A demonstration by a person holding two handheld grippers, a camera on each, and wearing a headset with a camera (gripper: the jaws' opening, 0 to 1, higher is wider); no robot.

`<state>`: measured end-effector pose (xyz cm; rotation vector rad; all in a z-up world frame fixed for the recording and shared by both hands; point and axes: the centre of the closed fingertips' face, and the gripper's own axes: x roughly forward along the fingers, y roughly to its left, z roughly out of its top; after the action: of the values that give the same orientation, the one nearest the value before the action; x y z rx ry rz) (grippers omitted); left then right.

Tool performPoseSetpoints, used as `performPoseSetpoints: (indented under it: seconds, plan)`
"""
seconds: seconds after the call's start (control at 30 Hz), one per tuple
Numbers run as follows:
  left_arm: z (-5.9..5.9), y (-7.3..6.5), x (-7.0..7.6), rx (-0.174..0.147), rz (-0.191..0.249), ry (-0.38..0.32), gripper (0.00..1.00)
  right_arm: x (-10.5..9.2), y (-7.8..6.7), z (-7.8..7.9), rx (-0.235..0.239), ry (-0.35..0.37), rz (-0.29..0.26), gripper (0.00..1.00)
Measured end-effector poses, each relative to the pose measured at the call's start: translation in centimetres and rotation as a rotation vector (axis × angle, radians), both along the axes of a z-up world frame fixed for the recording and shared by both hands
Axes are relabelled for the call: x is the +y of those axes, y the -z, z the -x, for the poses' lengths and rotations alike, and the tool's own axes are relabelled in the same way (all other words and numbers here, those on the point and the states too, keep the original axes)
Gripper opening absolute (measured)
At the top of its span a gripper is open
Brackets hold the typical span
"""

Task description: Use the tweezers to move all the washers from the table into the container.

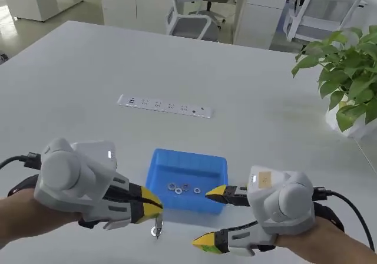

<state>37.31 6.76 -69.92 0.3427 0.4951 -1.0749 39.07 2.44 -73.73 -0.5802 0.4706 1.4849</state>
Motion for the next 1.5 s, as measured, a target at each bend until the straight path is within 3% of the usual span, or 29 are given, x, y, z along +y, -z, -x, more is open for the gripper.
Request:
performPoseSetpoints:
  seconds: [0.67, 1.03, 1.5]
  plan:
    - [0.0, 0.0, -0.1, 0.017, -0.009, 0.022, 0.05, 3.7, 1.7, 1.0, -0.009, -0.229, 0.03, 0.3]
    - [0.0, 0.0, -0.1, 0.022, -0.011, 0.032, 0.05, 5.4, 2.7, 2.1, 0.024, -0.305, 0.043, 0.19]
    - [0.1, 0.1, -0.1, 0.029, -0.013, 0.04, 0.05, 6.5, 3.5, 2.6, -0.002, -0.38, 0.067, 0.1]
